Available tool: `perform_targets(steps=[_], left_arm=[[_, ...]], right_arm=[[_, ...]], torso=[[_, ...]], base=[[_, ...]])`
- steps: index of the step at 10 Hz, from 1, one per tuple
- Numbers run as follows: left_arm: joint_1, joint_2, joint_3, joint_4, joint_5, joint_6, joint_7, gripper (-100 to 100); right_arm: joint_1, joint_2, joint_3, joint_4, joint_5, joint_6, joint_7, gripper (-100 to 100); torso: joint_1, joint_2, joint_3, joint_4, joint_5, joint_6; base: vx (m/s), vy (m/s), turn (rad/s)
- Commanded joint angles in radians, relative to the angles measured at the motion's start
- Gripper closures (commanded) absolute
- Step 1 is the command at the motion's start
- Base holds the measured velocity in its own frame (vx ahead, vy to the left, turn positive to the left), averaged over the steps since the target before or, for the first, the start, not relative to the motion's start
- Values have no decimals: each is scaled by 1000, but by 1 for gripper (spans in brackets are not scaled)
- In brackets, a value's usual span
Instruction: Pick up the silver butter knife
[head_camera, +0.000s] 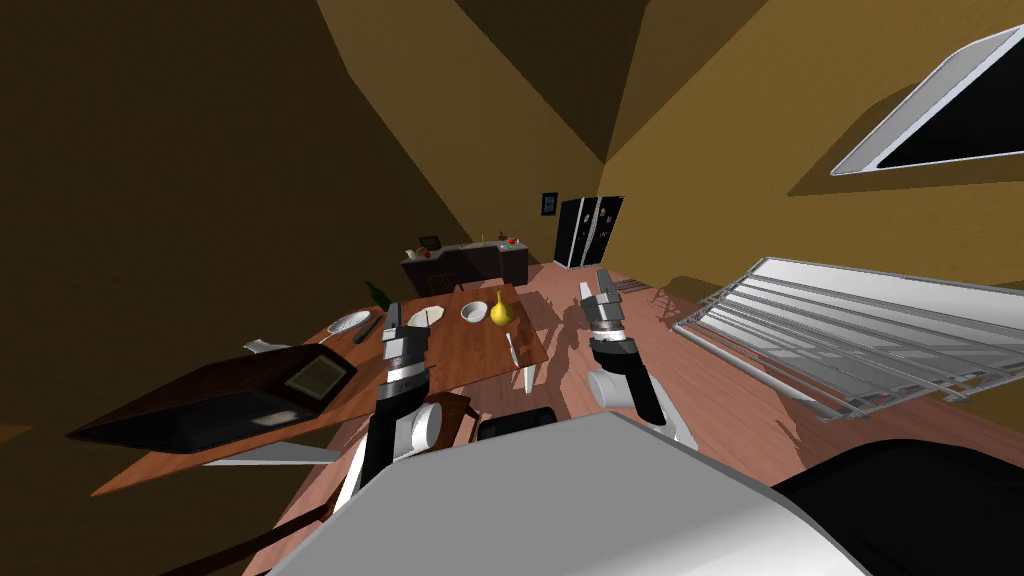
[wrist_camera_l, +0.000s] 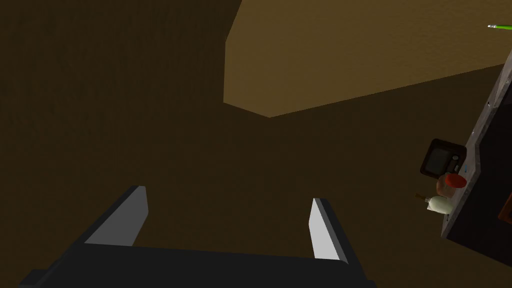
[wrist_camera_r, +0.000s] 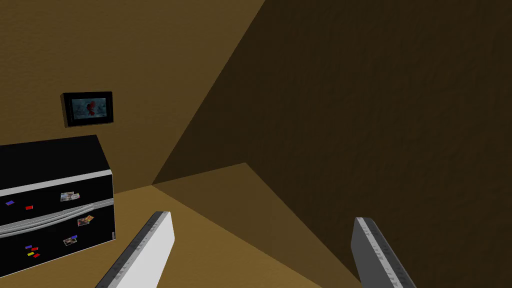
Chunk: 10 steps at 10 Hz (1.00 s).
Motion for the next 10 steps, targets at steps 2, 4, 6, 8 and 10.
perform_targets(steps=[2, 4, 6, 8, 10], left_arm=[[18, 68, -3, 14, -1, 3, 5, -100], [42, 133, -8, 36, -2, 6, 12, -100], [74, 196, -18, 69, -3, 9, 19, -100], [111, 261, -32, 113, -5, 12, 26, -100], [131, 306, -41, 139, -5, 14, 29, -100]], right_arm=[[0, 0, 0, 0, 0, 0, 0, 0], [0, 0, 0, 0, 0, 0, 0, 0], [0, 0, 0, 0, 0, 0, 0, 0], [0, 0, 0, 0, 0, 0, 0, 0], [0, 0, 0, 0, 0, 0, 0, 0]], torso=[[-1, 1, 0, 0, 0, 0], [-3, 3, 2, 1, -1, 0], [-5, 4, 3, 1, -1, 0], [-5, 5, 3, 1, -1, 0], [-7, 5, 3, 1, -2, 0]], base=[[-27, -28, -51], [-52, -57, -69], [-68, -75, -114], [-61, -93, -138], [-48, -95, -106]])
